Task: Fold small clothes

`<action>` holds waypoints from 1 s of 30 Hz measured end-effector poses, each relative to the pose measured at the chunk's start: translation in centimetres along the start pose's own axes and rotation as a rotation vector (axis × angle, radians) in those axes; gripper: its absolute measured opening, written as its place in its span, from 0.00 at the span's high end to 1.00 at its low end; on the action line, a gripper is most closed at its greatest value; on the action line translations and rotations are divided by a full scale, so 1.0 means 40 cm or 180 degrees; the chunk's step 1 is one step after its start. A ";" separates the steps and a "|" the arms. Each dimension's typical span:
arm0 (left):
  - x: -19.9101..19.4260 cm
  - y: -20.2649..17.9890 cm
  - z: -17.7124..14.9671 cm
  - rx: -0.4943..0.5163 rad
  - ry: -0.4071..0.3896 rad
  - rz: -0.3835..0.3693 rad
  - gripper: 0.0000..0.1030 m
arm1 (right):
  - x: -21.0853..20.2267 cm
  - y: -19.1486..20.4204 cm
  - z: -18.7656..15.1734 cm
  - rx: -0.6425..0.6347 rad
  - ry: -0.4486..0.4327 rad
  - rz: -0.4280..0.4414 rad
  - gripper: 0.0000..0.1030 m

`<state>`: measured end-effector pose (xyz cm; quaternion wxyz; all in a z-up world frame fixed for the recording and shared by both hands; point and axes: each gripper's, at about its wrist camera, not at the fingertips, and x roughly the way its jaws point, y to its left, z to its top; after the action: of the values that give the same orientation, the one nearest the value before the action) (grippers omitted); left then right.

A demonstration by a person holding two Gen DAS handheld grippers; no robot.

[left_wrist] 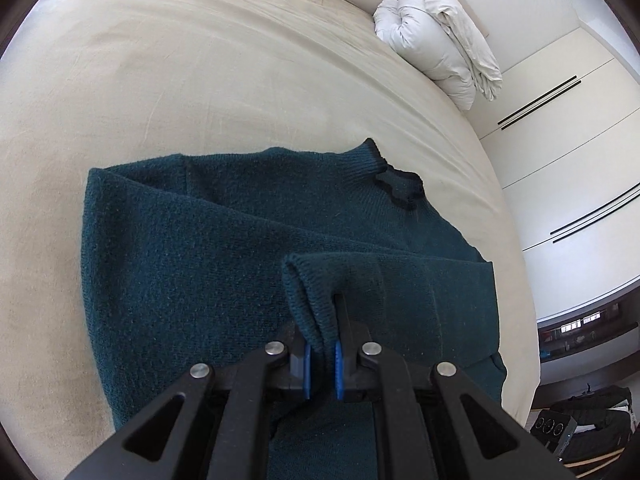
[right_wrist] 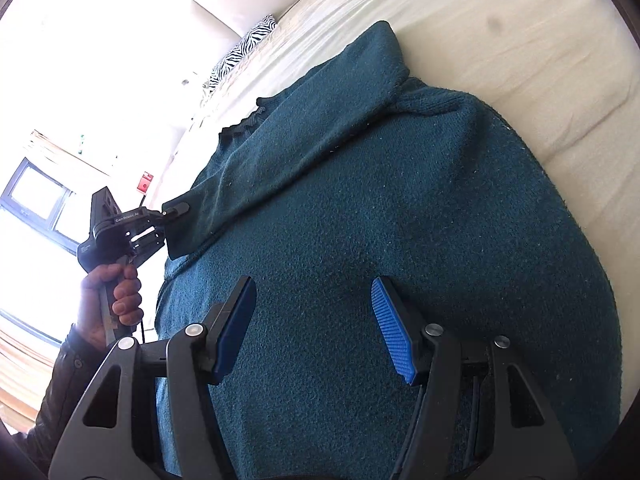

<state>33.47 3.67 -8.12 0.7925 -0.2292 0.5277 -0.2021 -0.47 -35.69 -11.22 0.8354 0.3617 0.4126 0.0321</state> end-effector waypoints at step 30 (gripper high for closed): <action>0.043 0.038 -0.006 -0.0172 0.0019 -0.0350 0.88 | 0.045 -0.185 0.297 0.1705 -0.0432 0.0638 0.38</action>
<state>34.00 3.90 -10.34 0.7721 -0.2786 0.5220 -0.2318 7.38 -47.37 -12.36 0.7286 0.6096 0.3117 -0.0199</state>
